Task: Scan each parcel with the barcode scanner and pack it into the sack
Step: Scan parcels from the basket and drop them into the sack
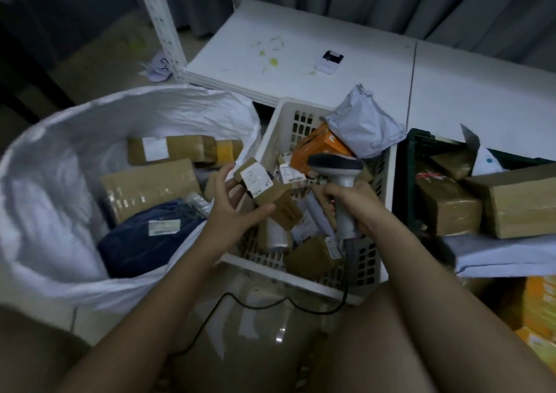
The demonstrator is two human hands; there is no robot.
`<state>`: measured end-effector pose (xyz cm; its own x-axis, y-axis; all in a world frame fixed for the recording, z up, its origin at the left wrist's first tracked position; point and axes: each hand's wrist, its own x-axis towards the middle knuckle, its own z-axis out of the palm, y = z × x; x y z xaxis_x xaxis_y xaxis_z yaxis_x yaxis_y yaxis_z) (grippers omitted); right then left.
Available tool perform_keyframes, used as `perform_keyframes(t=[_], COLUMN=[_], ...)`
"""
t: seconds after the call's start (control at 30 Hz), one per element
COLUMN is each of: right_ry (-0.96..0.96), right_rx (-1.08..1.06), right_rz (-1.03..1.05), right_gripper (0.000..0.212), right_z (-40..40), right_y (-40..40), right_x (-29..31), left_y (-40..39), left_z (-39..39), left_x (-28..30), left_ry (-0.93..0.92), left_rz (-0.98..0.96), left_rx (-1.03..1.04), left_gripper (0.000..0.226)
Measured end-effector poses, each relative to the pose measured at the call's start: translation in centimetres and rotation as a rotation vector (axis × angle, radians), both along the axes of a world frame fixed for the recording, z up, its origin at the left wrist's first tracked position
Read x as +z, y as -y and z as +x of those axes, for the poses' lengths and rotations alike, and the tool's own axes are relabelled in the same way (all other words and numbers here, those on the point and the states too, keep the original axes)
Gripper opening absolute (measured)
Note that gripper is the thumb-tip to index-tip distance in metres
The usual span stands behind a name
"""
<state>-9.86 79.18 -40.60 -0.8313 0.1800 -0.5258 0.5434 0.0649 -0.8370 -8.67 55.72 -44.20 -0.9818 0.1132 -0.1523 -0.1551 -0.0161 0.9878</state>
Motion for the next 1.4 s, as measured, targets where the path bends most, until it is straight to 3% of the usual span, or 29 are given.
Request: perform_keyframes(t=[0.17,0.3,0.5,0.63,0.77,0.93,1.1,1.27,1.4], right_ry=[-0.023,-0.02,0.004,-0.026,-0.066,-0.086,-0.132,-0.208,-0.215], right_rx=[0.079,0.17,0.003,-0.018,0.007,-0.023,-0.113,-0.101,-0.097], right_rz=[-0.015,-0.079,-0.071,-0.063,-0.079,-0.028,-0.041,0.044,0.03], right_gripper=[0.012,0.025,0.041,0.038,0.042,0.052,0.039,0.036,0.028], right_z=[3.6,7.6,11.5,11.9,11.9,12.0,12.4,11.7,11.2], right_y=[6.1,12.0,16.6,17.7,17.9,16.7,16.1,15.8,15.7], right_x=[0.5,-1.5,-3.8,-3.5,-3.3,-3.4,-2.6,-1.1,-0.6], left_y=[5.9,8.9,11.9,11.2,10.5,11.7,11.4,12.5,12.7], left_z=[5.1,8.4,11.4,11.8,11.4,11.1,11.1,11.0,11.0], left_x=[1.7,1.8,1.1,1.4,1.5,0.9,1.6,2.7,2.9], left_ry=[0.001,0.014,0.084,0.236,0.22,0.255,0.299,0.333,0.307], left_rz=[-0.018,-0.027,-0.054,-0.007,-0.122,0.038,0.262,0.052,-0.034], left_rx=[-0.097,-0.067,-0.134,-0.05,0.105,0.183,0.204,0.026,0.042], left_gripper=[0.081,0.08,0.076,0.074,0.068,0.058,0.064,0.077,0.088])
